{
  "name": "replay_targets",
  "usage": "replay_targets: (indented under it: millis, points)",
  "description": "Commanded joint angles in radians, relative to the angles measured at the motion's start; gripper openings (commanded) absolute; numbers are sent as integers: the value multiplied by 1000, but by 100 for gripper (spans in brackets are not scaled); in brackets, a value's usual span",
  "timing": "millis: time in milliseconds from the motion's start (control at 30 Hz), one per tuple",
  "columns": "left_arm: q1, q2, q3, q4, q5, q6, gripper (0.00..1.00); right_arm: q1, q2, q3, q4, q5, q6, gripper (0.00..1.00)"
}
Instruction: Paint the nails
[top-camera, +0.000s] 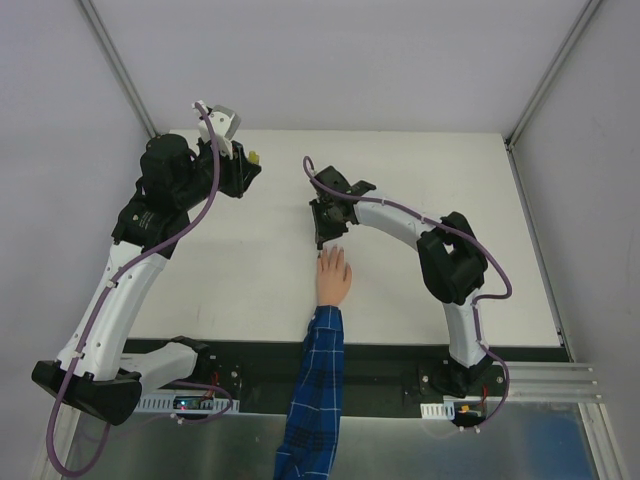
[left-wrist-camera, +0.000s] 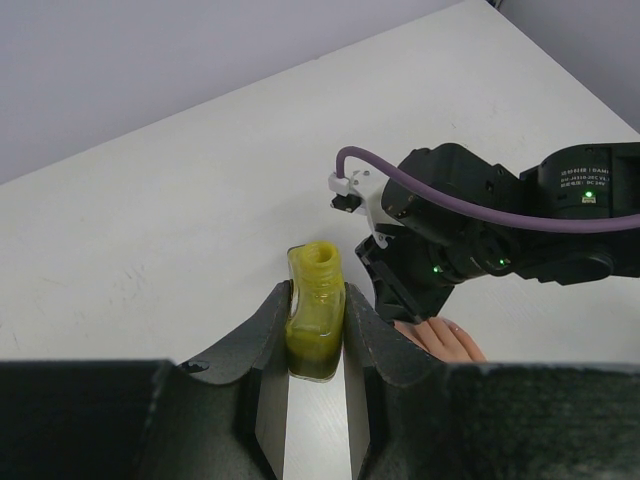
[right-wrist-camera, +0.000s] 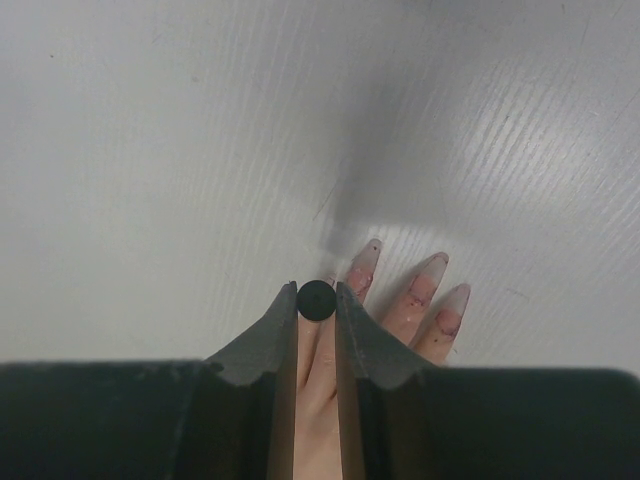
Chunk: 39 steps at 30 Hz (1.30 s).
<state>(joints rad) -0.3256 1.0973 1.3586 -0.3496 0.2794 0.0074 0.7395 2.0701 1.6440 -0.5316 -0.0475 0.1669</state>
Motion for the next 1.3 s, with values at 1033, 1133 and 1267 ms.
replay_targets:
  millis: [1033,1133,1267]
  points:
    - [17,-22,-7,14,6,-1,0,-17,36,53,-14,11,31,0]
    - [19,-20,-7,14,6,-3,0,-20,35,57,-19,14,31,0]
    - [19,-20,-6,15,7,-3,0,-23,36,63,-16,15,31,0]
